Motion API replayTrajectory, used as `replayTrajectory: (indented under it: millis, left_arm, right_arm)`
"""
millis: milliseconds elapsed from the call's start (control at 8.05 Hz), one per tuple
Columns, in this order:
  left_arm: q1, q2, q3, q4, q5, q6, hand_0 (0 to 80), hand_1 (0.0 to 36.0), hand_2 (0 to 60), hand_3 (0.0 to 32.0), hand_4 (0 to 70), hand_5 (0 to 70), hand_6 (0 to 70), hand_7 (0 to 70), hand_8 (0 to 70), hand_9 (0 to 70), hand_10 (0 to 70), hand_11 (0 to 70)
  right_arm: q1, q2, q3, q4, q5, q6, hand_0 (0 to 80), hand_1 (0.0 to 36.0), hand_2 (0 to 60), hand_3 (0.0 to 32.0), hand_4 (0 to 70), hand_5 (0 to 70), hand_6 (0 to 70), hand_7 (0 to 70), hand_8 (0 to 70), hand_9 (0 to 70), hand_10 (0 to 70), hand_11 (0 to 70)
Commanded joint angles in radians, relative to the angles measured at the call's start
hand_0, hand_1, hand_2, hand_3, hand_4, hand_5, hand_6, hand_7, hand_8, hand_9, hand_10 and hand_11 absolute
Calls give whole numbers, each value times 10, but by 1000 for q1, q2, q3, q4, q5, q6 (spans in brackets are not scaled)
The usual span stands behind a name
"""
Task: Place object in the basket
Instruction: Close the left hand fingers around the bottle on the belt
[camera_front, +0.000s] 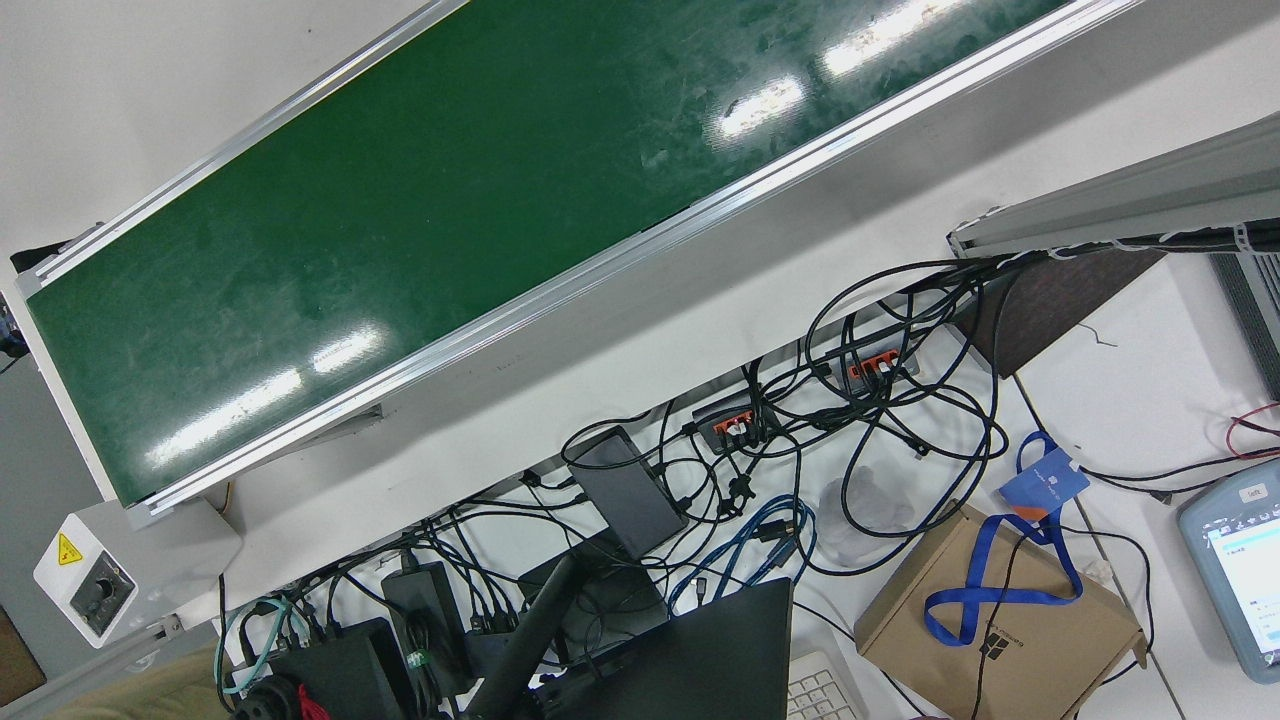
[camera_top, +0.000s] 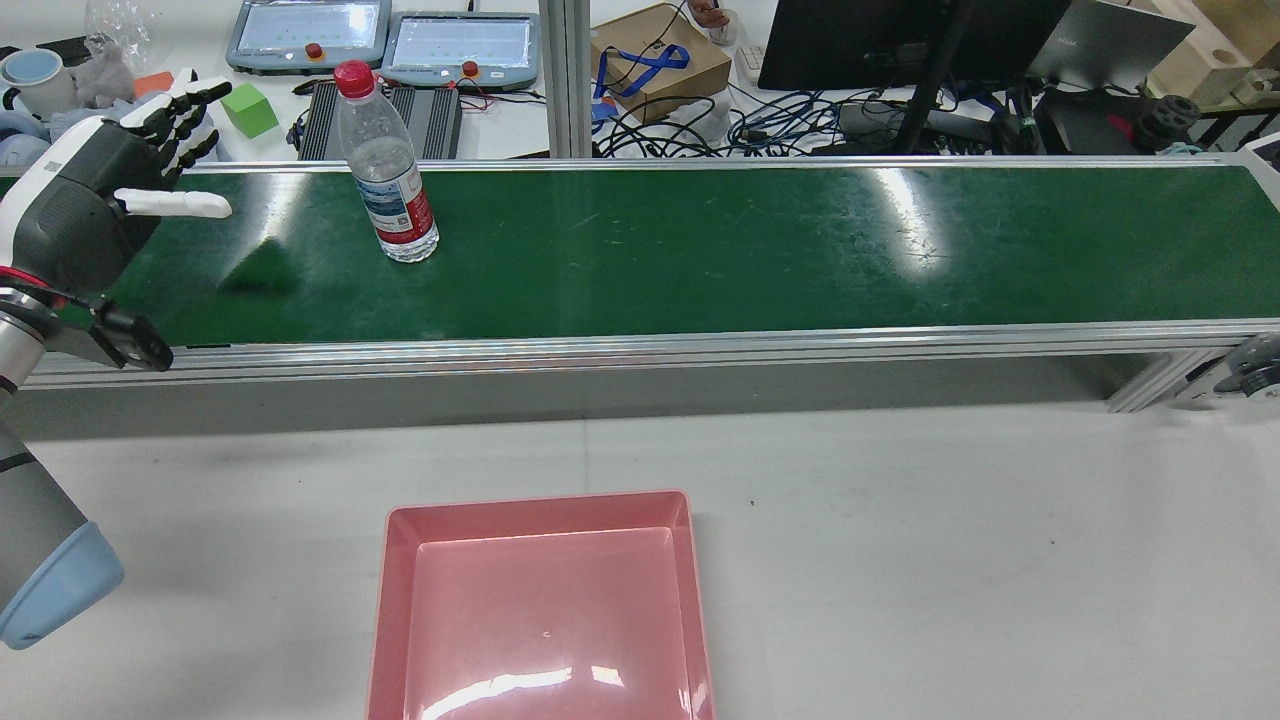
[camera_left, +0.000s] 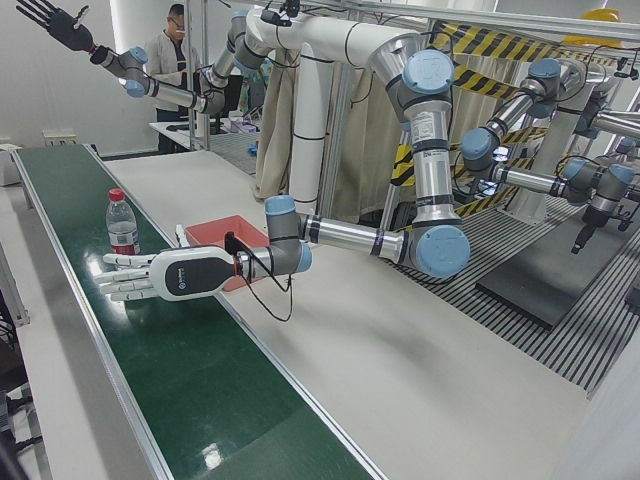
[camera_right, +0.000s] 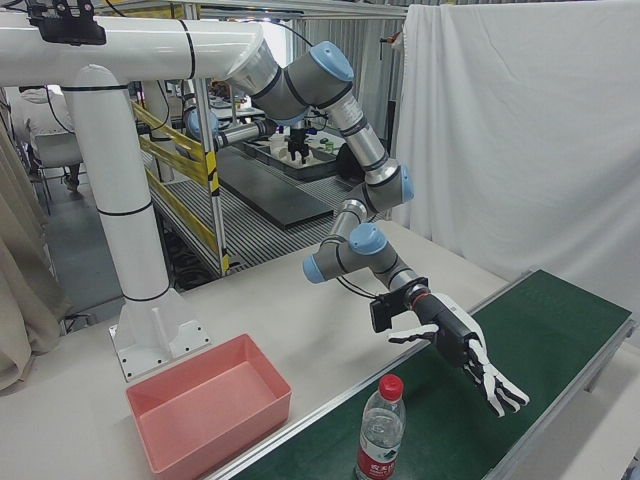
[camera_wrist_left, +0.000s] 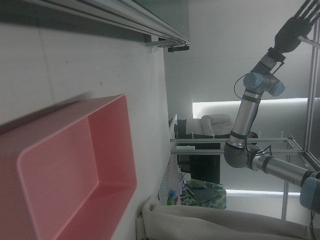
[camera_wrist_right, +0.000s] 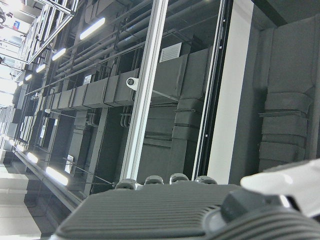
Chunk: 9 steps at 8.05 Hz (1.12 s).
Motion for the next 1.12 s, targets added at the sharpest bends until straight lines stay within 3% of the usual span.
replayTrajectory:
  millis: [0, 373, 497, 994]
  left_arm:
    - [7, -39, -7, 35, 26, 19, 522, 111, 0, 0, 201, 145, 8, 0, 25, 57, 51, 89]
    - [22, -51, 2, 35, 26, 47, 520, 116, 0, 0, 204, 148, 11, 0, 24, 55, 55, 95]
    - [22, -60, 5, 33, 26, 59, 529, 134, 0, 0, 223, 157, 23, 0, 35, 63, 63, 107]
    - [22, -109, 77, 27, 50, 61, 530, 138, 0, 0, 220, 159, 26, 2, 38, 66, 63, 108]
  right_arm:
    - [0, 0, 0, 1, 0, 0, 0, 0, 0, 0, 0, 0, 0, 0, 0, 0, 0, 0]
    - [0, 0, 0, 1, 0, 0, 0, 0, 0, 0, 0, 0, 0, 0, 0, 0, 0, 0]
    - [0, 0, 0, 1, 0, 0, 0, 0, 0, 0, 0, 0, 0, 0, 0, 0, 0, 0]
    - [0, 0, 0, -1, 0, 0, 0, 0, 0, 0, 0, 0, 0, 0, 0, 0, 0, 0]
